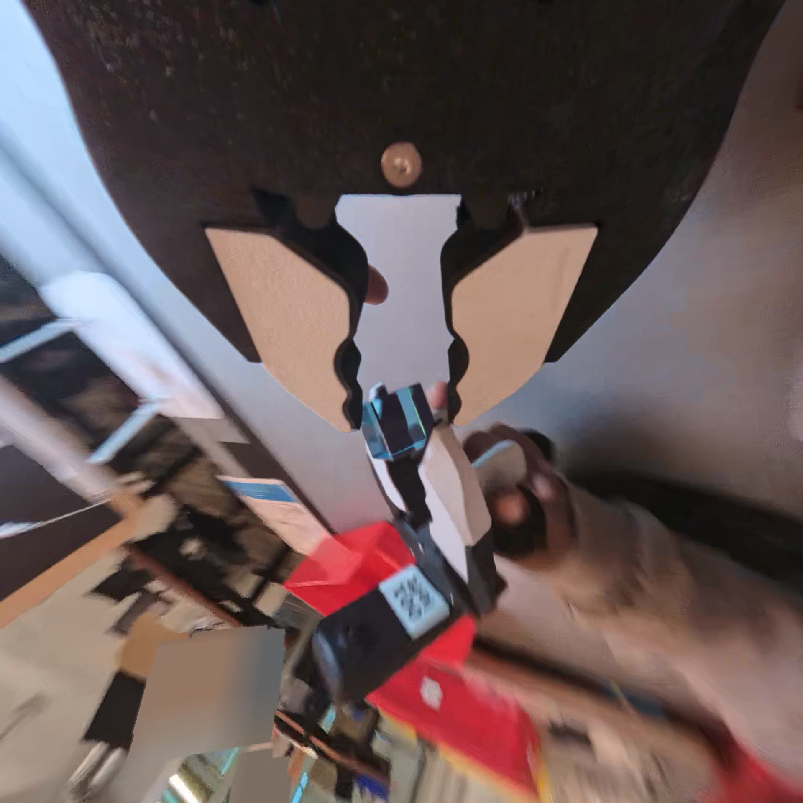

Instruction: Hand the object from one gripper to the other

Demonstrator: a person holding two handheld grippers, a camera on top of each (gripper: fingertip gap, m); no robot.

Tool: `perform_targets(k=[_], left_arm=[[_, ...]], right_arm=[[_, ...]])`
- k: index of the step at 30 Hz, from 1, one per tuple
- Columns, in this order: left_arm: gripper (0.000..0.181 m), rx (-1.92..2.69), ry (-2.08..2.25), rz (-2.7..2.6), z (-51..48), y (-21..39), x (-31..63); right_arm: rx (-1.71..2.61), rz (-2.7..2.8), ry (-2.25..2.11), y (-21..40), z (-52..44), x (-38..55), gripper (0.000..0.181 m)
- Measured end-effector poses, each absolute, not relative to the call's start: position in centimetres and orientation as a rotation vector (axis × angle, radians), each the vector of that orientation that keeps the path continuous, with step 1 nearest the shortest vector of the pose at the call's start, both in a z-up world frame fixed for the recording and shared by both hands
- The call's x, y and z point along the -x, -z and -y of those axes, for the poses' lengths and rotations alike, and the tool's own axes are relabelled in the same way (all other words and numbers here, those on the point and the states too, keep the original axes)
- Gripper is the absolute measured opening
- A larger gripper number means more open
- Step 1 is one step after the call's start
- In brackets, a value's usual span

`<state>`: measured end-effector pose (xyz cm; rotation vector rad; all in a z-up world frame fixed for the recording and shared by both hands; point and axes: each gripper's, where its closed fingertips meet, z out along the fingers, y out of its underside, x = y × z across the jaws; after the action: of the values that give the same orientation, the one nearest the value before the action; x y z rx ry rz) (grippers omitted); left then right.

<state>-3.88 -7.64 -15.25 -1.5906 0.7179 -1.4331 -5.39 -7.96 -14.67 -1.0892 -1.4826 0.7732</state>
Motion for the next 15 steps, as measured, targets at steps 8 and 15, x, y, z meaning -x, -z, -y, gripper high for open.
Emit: perform_targets(k=[8,15], left_arm=[[0.035,1.257,1.386,-0.895,10.5,12.2,4.2],[0.035,1.158,0.782,-1.103,10.6,13.3,3.3]], right_arm=[[1.54,1.119,-2.121,12.8,8.8,4.2,0.042],[1.508,1.036,-2.596,12.1,12.3,4.7,0.042]])
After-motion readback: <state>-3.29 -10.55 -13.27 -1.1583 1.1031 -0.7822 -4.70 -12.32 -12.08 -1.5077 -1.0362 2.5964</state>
